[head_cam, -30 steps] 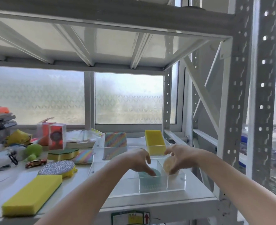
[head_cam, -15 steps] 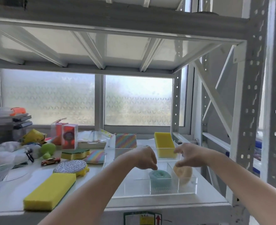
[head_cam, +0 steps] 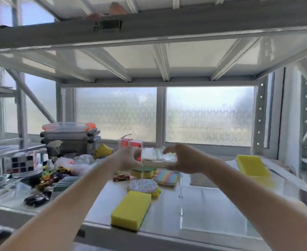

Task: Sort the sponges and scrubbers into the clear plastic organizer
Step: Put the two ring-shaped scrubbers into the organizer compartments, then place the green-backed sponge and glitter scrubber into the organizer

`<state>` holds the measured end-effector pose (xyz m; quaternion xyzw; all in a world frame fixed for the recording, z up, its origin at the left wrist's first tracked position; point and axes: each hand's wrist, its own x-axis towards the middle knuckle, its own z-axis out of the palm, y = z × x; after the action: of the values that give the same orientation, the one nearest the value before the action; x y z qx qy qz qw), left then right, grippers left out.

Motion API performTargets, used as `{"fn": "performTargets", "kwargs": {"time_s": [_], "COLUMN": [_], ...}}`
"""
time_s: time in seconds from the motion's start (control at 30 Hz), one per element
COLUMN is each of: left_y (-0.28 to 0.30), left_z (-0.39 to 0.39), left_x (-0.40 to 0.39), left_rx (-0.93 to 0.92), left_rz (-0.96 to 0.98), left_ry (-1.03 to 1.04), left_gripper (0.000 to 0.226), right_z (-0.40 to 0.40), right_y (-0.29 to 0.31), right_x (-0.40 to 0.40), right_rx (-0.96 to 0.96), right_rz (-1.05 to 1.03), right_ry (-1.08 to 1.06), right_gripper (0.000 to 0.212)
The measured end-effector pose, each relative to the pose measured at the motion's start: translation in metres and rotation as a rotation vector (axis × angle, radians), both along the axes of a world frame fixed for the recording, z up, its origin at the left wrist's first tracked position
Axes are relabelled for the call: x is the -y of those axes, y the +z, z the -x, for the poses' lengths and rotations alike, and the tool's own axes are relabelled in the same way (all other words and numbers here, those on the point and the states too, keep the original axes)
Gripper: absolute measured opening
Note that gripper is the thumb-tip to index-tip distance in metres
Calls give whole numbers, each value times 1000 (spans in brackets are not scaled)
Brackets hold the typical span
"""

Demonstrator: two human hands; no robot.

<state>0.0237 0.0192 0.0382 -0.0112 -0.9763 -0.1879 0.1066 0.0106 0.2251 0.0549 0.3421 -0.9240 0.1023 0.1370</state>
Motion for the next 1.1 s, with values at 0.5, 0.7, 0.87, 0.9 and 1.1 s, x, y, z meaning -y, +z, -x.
{"fn": "performTargets", "kwargs": {"time_s": [0.5, 0.7, 0.87, 0.9, 1.1], "left_y": [-68, -85, -55, -44, 23], "left_z": [116, 129, 113, 107, 53], "left_x": [27, 21, 18, 18, -11], "left_rx": [219, 164, -61, -145, -538], "left_rz": [-49, -35, -97, -126, -241], "left_ry": [120, 142, 191, 204, 82], "left_gripper": [88, 72, 63, 62, 50], "right_z": [59, 74, 75, 76, 54], "right_y": [-74, -81, -74, -68, 3], "right_x": [89, 92, 92, 89, 7], "right_rx": [342, 384, 476, 455, 152], "right_rz": [-259, -134, 224, 304, 654], "right_ry": [-210, -201, -245, -240, -260], "right_gripper": [70, 48, 38, 34, 38]}}
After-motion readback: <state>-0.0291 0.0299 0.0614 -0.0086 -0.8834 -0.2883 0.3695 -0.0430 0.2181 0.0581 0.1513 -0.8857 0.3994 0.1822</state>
